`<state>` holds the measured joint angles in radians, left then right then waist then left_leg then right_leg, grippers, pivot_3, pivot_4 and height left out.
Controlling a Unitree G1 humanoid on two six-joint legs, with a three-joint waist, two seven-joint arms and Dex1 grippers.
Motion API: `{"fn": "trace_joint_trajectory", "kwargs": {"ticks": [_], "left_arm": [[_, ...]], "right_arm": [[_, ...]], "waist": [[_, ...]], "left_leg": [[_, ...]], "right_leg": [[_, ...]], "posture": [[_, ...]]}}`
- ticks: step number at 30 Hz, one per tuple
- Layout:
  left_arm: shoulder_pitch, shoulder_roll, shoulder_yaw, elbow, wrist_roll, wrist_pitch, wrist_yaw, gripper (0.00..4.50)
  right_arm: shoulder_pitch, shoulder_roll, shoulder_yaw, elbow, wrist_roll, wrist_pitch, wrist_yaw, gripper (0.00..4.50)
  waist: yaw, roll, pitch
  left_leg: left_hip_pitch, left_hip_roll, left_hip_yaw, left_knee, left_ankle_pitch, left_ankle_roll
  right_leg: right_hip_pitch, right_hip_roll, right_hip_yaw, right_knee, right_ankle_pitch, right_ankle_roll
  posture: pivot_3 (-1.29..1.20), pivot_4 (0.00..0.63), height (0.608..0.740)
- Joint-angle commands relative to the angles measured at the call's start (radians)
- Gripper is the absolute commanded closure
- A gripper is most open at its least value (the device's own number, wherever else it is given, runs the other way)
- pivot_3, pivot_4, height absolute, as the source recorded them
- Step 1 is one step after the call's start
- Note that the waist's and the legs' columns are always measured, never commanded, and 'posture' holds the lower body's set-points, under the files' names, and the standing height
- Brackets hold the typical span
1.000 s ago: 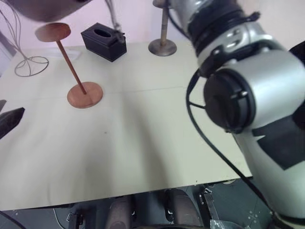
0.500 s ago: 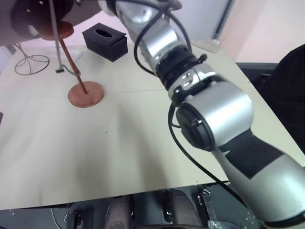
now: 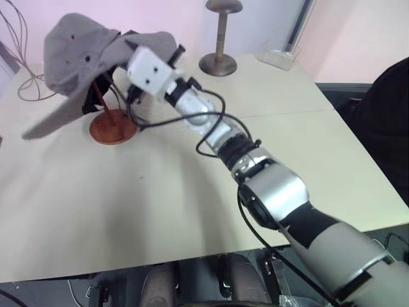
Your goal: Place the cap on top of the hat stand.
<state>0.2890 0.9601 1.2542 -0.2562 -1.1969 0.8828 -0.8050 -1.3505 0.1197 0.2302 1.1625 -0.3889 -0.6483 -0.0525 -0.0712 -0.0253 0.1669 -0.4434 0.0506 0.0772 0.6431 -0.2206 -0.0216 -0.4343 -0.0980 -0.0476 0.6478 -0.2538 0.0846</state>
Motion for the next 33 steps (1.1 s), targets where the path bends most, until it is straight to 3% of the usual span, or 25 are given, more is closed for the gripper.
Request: {"fn": "trace_joint_trajectory", "kwargs": {"ticks": [1, 5, 9, 15, 19, 33], "left_arm": [[-0.026, 0.037, 0.0, 0.011, 0.006, -0.012, -0.014, 0.0], [-0.033, 0.071, 0.008, 0.039, 0.014, 0.008, -0.043, 0.0], [-0.044, 0.103, 0.014, 0.088, 0.037, 0.011, -0.058, 0.0], [-0.076, 0.127, -0.017, 0.104, 0.061, 0.017, -0.076, 0.0], [-0.097, 0.132, -0.025, 0.114, 0.078, 0.023, -0.085, 0.0], [-0.128, 0.13, -0.026, 0.132, 0.129, 0.029, -0.125, 0.0]], "right_arm": [[0.063, 0.008, 0.028, -0.086, -0.022, -0.046, -0.055, 4.47], [0.179, 0.016, 0.043, -0.094, -0.028, -0.023, -0.092, 4.47], [0.222, -0.018, 0.068, -0.121, -0.095, -0.008, -0.221, 4.47], [0.275, -0.078, 0.273, -0.178, -0.365, -0.003, -0.438, 4.47], [0.267, -0.09, 0.338, -0.178, -0.441, 0.037, -0.508, 4.47], [0.106, 0.034, 0.33, 0.036, -0.375, 0.087, -0.424, 4.47]], "waist": [[0.001, 0.0, 0.0], [0.001, 0.0, 0.0], [0.001, 0.0, 0.0], [-0.001, -0.001, 0.0], [-0.002, -0.002, -0.001], [0.001, -0.001, 0.0]], "left_leg": [[0.0, 0.0, 0.0, 0.0, 0.0, 0.0], [0.0, 0.0, 0.0, 0.0, 0.0, 0.0], [0.001, 0.0, 0.0, 0.0, 0.001, -0.001], [0.001, -0.001, 0.0, 0.0, 0.001, -0.001], [0.001, -0.001, 0.0, 0.0, 0.001, -0.001], [0.001, -0.001, 0.0, 0.0, 0.001, -0.001]], "right_leg": [[0.0, 0.0, 0.0, 0.0, 0.0, 0.0], [0.001, 0.0, 0.0, 0.0, 0.0, 0.0], [0.001, 0.001, 0.0, 0.0, -0.001, -0.001], [0.001, 0.001, 0.0, 0.0, -0.001, -0.002], [0.0, 0.002, 0.0, 0.0, -0.001, -0.002], [0.002, 0.003, 0.0, 0.0, -0.001, -0.002]], "posture": [[0.0, 0.15, 0.74], [0.0, 0.15, 0.74], [0.0, 0.15, 0.74], [0.0, 0.15, 0.74], [0.0, 0.15, 0.74], [0.0, 0.15, 0.74]]}}
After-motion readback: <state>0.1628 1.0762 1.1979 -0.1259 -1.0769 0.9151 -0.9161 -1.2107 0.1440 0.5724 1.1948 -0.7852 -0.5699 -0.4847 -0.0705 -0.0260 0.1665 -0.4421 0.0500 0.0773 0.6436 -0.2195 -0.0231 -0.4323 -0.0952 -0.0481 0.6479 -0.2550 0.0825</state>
